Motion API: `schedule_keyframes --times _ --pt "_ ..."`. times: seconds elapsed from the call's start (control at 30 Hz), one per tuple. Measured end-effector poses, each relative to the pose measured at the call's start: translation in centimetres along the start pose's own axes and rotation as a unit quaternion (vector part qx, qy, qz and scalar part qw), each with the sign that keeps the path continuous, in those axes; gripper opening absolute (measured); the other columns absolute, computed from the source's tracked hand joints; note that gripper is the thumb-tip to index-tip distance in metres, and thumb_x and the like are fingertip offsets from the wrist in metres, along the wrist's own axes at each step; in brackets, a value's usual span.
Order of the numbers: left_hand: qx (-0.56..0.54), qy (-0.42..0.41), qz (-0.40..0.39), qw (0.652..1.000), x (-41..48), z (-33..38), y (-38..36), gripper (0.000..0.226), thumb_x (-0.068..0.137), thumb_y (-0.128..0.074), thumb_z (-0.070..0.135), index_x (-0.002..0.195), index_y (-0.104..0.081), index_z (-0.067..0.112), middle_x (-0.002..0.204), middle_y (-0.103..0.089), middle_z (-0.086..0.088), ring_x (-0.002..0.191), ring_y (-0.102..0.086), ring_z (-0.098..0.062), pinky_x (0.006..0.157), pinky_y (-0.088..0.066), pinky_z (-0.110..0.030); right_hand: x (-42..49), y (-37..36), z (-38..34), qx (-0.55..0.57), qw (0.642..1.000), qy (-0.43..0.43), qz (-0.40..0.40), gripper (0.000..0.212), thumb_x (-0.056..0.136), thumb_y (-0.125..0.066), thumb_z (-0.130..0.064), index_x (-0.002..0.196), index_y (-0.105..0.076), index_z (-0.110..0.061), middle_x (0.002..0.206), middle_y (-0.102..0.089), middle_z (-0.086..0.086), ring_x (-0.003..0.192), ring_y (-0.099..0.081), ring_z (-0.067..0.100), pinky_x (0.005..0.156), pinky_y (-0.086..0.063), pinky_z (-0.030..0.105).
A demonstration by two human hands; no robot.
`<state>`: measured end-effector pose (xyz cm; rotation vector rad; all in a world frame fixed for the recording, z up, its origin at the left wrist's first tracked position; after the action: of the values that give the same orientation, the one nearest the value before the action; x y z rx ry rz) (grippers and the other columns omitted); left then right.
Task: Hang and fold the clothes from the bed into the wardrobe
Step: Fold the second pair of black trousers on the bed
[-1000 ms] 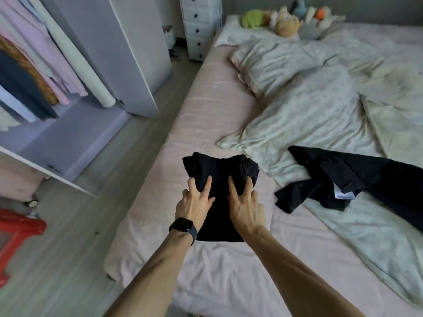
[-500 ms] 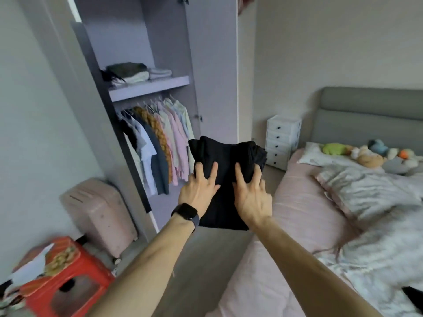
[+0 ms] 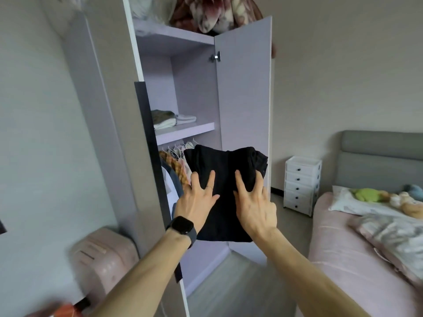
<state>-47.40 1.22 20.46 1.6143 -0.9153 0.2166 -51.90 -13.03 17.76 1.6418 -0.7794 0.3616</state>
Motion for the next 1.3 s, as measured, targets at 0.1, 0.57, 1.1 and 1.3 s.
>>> schedule_keyframes --times 0.1,0.57,1.1,1.3 --pt "-0.007 0.007 0.012 1.0 2.6 -1.2 0.7 0.07 0.102 -0.037 0.056 0.159 -0.012 0.024 0.139 -0.034 -0.021 0.092 -0.064 -0.023 0.069 -0.056 -0.03 2.8 0.5 -0.7 -0.004 1.0 0.004 0.015 0.06 0.103 -0.048 -0.039 0.157 -0.022 -0.034 0.155 -0.025 0.022 0.104 -0.058 0.036 0.049 -0.036 0.036" --pt "0.018 0.049 0.094 0.994 23.4 -1.5 -7.4 0.071 0.101 -0.04 0.057 0.158 -0.014 0.024 0.134 -0.029 -0.021 0.083 -0.061 -0.024 0.067 -0.055 -0.033 24.1 -6.9 2.9 0.048 0.994 0.049 0.089 0.056 0.106 -0.034 -0.044 0.157 -0.015 -0.035 0.156 -0.015 0.018 0.113 -0.053 0.037 0.057 -0.042 0.039" --pt "-0.002 0.196 0.006 0.981 45.5 -8.8 -23.7 0.071 0.101 -0.036 0.059 0.159 -0.005 0.031 0.142 -0.022 -0.017 0.106 -0.056 -0.029 0.075 -0.057 -0.042 51.3 -24.5 0.5 0.09 0.98 0.175 0.034 0.059 0.106 -0.033 -0.046 0.159 -0.009 -0.034 0.157 -0.011 0.021 0.121 -0.051 0.036 0.063 -0.055 0.043" --pt "-0.008 0.21 -0.015 0.978 50.1 -13.2 -29.4 0.07 0.102 -0.035 0.057 0.159 -0.005 0.03 0.142 -0.02 -0.017 0.106 -0.056 -0.031 0.082 -0.057 -0.045 57.4 -30.9 -2.9 0.098 0.976 0.195 0.026 0.06 0.106 -0.032 -0.046 0.159 -0.007 -0.034 0.157 -0.01 0.021 0.121 -0.052 0.038 0.066 -0.056 0.044"
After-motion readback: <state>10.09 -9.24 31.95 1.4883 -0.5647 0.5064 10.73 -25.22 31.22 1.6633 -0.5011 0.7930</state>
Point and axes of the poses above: each hand's wrist, its own x-axis towards the middle knuckle, its own y-axis out of the back of the hand, z = x × y, the point moved 9 cm from there along x, towards the middle knuckle
